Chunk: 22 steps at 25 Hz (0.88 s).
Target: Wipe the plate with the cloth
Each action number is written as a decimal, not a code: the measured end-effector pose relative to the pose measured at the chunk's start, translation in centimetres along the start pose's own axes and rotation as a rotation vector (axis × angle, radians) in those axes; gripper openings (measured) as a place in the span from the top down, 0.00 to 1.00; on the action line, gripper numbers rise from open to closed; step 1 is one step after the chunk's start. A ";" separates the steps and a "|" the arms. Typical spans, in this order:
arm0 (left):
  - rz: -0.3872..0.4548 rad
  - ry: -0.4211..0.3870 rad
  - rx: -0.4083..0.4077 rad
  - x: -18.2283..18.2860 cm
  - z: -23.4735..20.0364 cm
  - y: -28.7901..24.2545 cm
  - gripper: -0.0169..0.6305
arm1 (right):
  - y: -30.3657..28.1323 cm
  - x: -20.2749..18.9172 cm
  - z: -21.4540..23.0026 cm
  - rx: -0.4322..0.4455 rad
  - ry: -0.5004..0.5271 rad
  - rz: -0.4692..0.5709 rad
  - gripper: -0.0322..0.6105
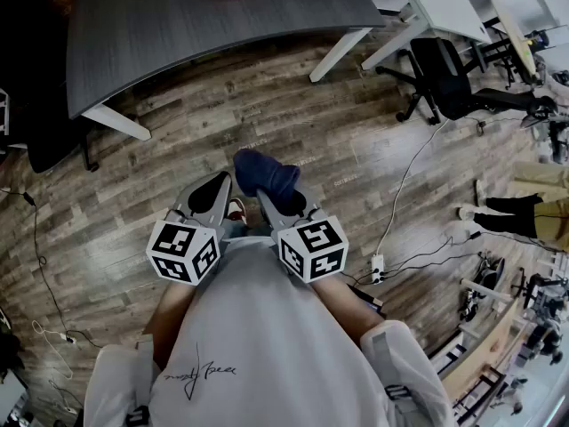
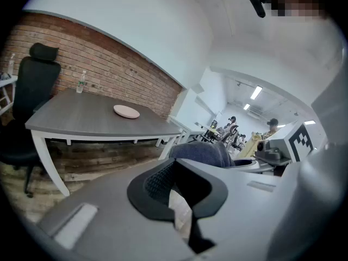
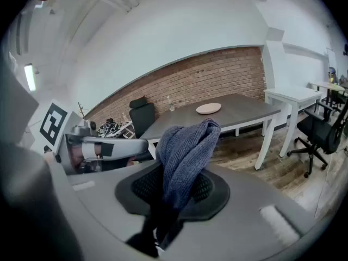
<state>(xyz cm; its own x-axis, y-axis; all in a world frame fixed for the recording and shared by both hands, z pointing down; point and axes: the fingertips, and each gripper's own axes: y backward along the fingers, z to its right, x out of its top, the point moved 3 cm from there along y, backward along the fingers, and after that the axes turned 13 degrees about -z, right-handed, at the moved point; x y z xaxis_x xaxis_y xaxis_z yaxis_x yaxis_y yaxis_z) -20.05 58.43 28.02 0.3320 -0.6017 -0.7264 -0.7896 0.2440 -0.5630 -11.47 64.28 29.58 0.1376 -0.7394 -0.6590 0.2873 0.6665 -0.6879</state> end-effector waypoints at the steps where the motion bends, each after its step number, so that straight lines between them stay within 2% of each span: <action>1: 0.004 0.001 -0.005 0.2 0.1 0.1 0.97 | 0.1 0.1 -0.1 -0.001 0.003 0.003 0.81; 9: 0.012 -0.010 -0.017 0.6 0.3 0.3 0.97 | -0.1 0.4 -0.7 -0.006 0.006 0.014 0.81; 15: 0.002 0.011 -0.009 1.1 0.1 -0.3 0.97 | 0.0 0.7 -0.6 0.036 -0.014 0.019 0.80; 22: -0.024 0.021 0.007 2.7 -0.7 -3.0 0.97 | -1.3 2.4 2.2 0.052 -0.047 0.028 0.79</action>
<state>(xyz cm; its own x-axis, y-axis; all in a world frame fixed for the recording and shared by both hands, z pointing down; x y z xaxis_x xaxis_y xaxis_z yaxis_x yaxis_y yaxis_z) -17.20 55.56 28.05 0.3401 -0.6232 -0.7042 -0.7776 0.2348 -0.5832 -9.42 61.38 29.56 0.1904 -0.7251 -0.6619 0.3316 0.6821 -0.6518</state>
